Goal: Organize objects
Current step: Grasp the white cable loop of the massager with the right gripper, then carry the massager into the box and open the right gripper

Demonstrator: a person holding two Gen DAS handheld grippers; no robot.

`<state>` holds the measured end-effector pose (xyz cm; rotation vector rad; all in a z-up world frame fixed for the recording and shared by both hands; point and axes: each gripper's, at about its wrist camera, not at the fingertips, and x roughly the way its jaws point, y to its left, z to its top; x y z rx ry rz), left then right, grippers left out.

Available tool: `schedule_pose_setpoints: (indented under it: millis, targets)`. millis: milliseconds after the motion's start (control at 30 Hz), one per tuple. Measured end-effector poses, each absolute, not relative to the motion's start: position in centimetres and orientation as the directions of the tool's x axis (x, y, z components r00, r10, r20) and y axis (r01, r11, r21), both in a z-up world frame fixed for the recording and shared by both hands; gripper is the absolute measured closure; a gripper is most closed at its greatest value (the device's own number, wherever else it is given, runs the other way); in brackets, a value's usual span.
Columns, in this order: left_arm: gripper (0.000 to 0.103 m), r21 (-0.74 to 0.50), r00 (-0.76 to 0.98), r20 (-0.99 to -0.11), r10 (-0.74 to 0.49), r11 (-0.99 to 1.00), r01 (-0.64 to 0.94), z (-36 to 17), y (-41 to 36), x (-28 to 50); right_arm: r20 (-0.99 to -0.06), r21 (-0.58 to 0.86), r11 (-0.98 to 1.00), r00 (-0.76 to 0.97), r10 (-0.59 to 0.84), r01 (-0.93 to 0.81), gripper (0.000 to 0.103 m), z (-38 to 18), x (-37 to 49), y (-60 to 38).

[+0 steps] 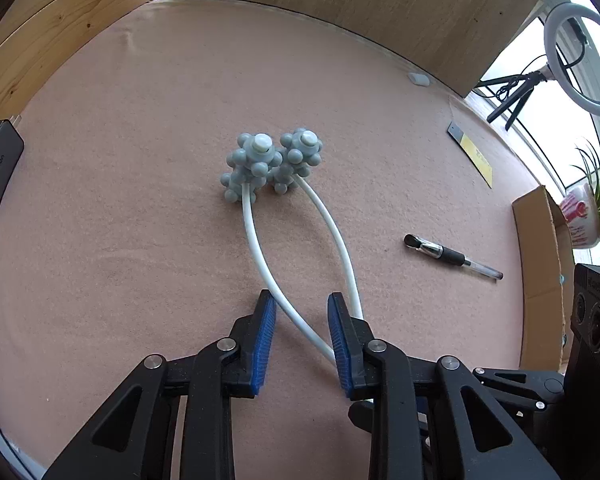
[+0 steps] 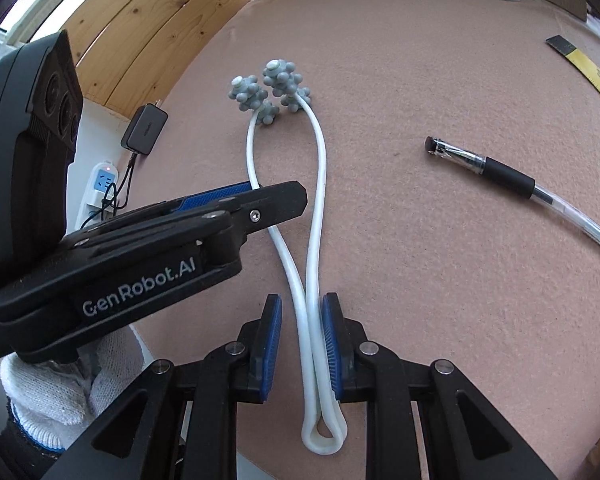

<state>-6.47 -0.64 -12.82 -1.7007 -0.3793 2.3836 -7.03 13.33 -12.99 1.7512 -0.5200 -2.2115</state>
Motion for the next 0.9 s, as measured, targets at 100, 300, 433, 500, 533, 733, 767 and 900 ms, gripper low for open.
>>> schedule_pose_setpoints:
  millis: [100, 300, 433, 500, 533, 733, 767, 900]
  targets:
    - [0.084, -0.321, -0.326, -0.896, 0.303, -0.947, 0.004, -13.0, -1.0, -7.0, -0.86, 0.471, -0.881, -0.243, -0.449, -0.041, 0.084, -13.1, -7.2, 14.2]
    - [0.085, -0.324, -0.332, -0.892, 0.307, -0.946, -0.004, -13.1, -1.0, -7.8, -0.898, 0.364, -0.931, -0.256, -0.358, 0.022, 0.083, -12.6, -6.7, 12.8]
    - [0.086, -0.33, -0.337, -0.888, 0.312, -0.944, -0.006, -13.1, -1.2, -7.8, -0.931, 0.209, -0.974, -0.289, -0.225, 0.086, 0.086, -12.1, -6.5, 10.3]
    - [0.086, -0.342, -0.336, -0.885, 0.324, -0.94, -0.004, -13.0, -1.3, -7.8, -0.935, 0.162, -0.983, -0.303, -0.181, 0.088, 0.091, -12.1, -6.4, 9.9]
    - [0.086, -0.351, -0.337, -0.881, 0.332, -0.936, -0.005, -12.9, -1.4, -7.8, -0.934, 0.17, -0.982, -0.307, -0.186, 0.078, 0.092, -12.1, -6.4, 10.1]
    - [0.086, -0.359, -0.363, -0.864, 0.349, -0.932, -0.043, -11.1, -0.1, -7.9, -0.92, 0.191, -0.981, -0.341, -0.193, 0.039, 0.092, -10.8, -5.9, 11.4]
    - [0.086, -0.36, -0.366, -0.86, 0.354, -0.931, -0.054, -10.7, 0.3, -8.0, -0.918, 0.181, -0.983, -0.351, -0.183, 0.038, 0.092, -10.5, -5.8, 11.6]
    - [0.086, -0.366, -0.376, -0.845, 0.379, -0.924, -0.11, -9.0, 2.7, -8.6, -0.907, 0.171, -0.985, -0.388, -0.161, 0.01, 0.092, -9.1, -5.1, 13.1]
